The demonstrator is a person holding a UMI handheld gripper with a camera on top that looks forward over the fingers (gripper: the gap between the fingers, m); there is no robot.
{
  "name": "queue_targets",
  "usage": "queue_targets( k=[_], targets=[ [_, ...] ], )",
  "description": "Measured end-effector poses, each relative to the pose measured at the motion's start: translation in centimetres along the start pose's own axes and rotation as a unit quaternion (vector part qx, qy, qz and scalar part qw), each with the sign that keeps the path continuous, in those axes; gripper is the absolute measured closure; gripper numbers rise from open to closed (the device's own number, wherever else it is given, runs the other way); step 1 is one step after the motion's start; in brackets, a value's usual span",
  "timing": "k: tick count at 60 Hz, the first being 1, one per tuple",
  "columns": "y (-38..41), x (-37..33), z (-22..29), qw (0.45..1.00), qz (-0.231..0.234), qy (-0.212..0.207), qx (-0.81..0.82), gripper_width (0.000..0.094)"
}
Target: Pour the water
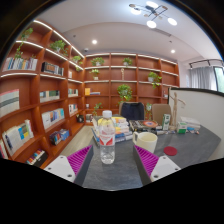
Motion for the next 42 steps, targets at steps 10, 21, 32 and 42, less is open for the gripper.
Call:
queue_targets(
  k=[10,21,32,42],
  targets=[
    [0.8,3.2,-1.0,1.0,0.006,-0.02,0.0,0.0095],
    [1.5,9.9,-3.0,1.0,0.005,-0.017,-0.009,0.0097],
    [2.7,14.5,-2.9,1.0,0.026,-0.01,0.003,0.0096],
    [2.8,16.9,-2.5,0.999,0.028,-0.023,0.018,0.0194]
  ],
)
Point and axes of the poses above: the point between the fingertips, and its own axes, seen from behind it with the camera up: y to the left, z up, x forward, the way the camera looks, the point moved 3 cm from there along -x, backward, against the way the camera looks, and after that the axes turned 9 degrees about x, right-handed, at the moved point
